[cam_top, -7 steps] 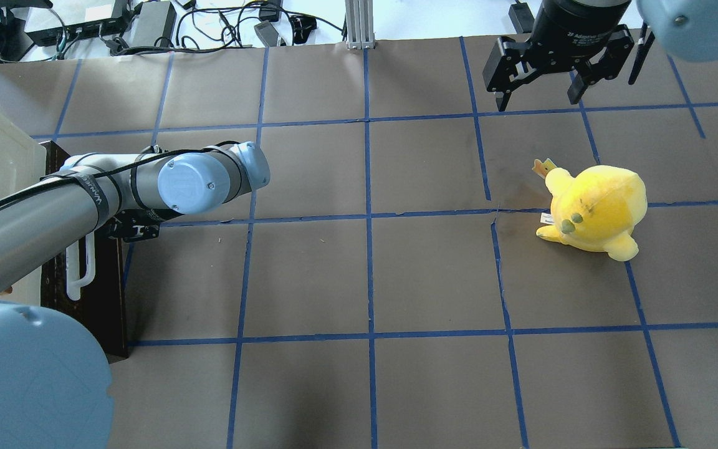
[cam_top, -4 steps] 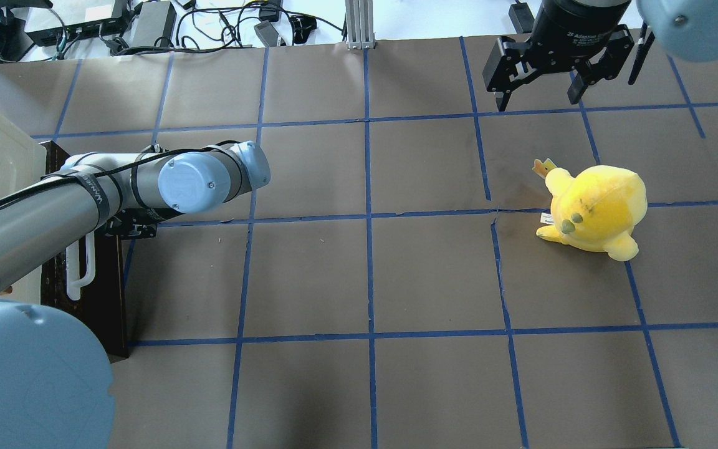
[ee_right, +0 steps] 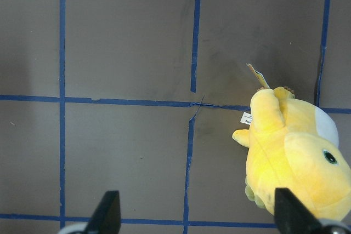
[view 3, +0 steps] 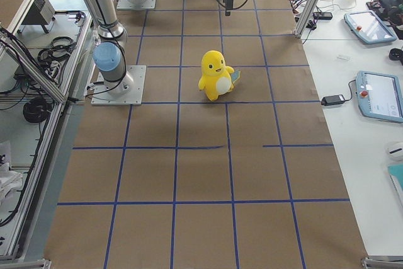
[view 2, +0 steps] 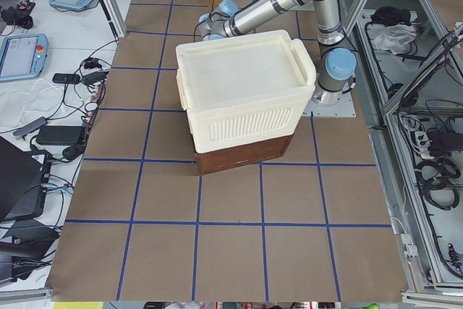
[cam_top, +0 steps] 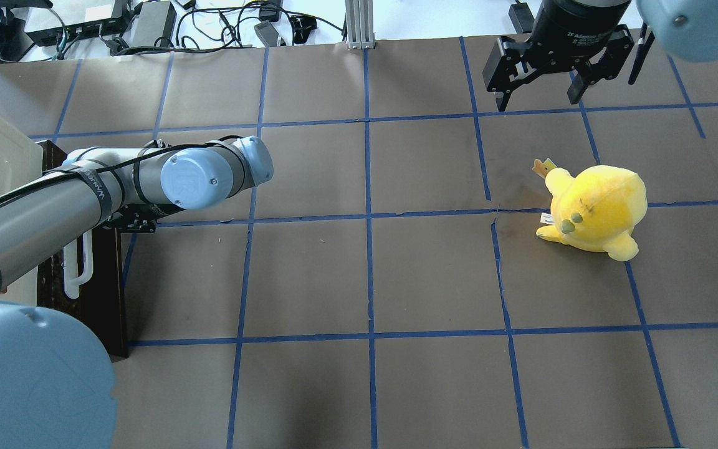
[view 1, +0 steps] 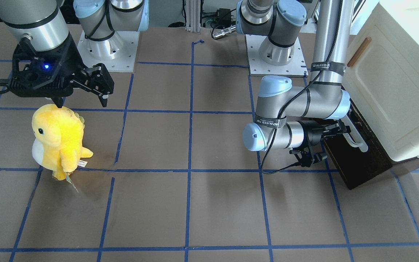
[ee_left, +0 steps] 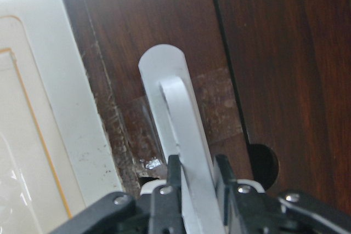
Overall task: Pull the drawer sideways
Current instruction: 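Hold the handle with the left gripper, settling the grip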
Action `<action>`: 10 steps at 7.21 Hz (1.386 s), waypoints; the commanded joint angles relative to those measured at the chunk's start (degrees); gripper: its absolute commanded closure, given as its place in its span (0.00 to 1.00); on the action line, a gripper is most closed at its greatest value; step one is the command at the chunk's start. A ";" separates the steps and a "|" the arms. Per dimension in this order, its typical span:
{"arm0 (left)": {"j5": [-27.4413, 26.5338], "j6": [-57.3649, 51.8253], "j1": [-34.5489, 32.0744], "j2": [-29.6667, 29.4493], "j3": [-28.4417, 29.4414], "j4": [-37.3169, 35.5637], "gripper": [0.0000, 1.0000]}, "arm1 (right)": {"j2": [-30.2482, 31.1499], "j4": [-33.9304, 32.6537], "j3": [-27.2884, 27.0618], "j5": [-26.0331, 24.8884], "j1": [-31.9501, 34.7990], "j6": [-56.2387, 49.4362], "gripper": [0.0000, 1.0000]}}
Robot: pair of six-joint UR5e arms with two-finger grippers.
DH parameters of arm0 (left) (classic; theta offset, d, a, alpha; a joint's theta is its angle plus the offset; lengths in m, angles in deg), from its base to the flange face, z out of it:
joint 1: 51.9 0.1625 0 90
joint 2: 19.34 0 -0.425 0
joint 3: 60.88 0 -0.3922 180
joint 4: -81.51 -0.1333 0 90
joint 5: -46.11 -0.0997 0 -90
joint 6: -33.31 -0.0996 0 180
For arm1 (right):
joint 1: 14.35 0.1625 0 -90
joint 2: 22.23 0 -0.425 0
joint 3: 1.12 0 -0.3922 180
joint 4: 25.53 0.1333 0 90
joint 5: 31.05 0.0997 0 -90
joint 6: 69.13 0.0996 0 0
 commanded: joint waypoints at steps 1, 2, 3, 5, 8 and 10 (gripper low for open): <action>0.07 0.16 -0.09 -0.12 0.02 0.00 0.71 | 0.00 0.00 0.00 0.00 0.00 0.00 0.00; 0.25 0.25 -0.70 -0.13 -0.15 0.00 0.73 | 0.00 0.00 0.00 0.00 0.00 0.00 0.00; 2.34 0.07 -0.88 -0.21 0.02 -0.08 0.78 | 0.00 0.00 0.00 0.00 0.00 0.00 0.00; 2.62 0.07 -1.06 -0.30 0.11 -0.08 0.80 | 0.00 0.00 0.00 0.00 0.00 0.00 0.00; 2.71 -0.19 -2.37 -0.39 0.81 -0.08 0.80 | 0.00 0.00 0.00 0.00 0.00 0.00 0.00; 2.71 -0.28 -3.08 -0.39 1.07 -0.17 0.80 | 0.00 0.00 0.00 0.00 0.00 -0.09 0.00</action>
